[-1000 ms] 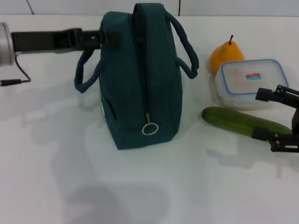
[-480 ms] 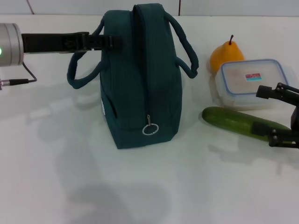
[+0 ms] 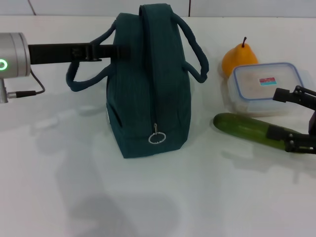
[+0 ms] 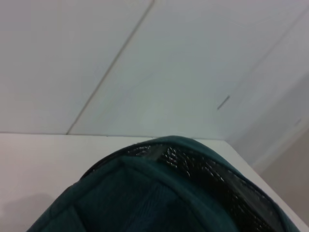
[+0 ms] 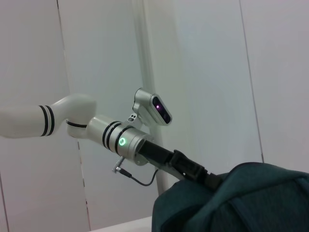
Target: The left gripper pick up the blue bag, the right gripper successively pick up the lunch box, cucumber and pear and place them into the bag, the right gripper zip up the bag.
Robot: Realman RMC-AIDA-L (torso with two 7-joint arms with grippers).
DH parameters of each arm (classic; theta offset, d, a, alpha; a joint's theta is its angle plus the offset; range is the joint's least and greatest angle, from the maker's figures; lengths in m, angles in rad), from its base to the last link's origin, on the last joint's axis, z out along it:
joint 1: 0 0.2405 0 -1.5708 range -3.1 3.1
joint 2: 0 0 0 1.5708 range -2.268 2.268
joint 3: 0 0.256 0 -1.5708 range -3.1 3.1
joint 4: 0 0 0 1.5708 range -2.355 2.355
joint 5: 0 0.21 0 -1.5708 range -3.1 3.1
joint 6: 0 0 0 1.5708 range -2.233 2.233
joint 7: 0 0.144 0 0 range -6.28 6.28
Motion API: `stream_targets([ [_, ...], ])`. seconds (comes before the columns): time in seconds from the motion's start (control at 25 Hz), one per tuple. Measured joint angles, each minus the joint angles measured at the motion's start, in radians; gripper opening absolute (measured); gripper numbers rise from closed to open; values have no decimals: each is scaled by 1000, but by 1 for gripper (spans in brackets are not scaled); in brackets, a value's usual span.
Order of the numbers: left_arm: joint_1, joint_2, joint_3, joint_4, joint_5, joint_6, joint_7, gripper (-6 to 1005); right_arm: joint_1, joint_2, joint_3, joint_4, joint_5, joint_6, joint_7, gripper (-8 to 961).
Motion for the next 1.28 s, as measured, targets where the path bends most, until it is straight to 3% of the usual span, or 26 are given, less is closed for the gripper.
stream_targets([
  [0.32, 2, -1, 16, -1, -6, -1, -8, 186, 7, 4, 0, 0, 0, 0, 1, 847],
  [0.64, 33, -1, 17, 4, -109, 5, -18, 47, 10, 8, 13, 0, 0, 7, 1, 845],
  [0.96, 111, -3, 59, 72, -288, 4, -8, 45, 67, 36, 22, 0, 12, 90, 25, 843],
  [1.28, 130, -4, 168, 87, -300, -50, -15, 45, 127, 47, 15, -9, 49, 64, 27, 840],
])
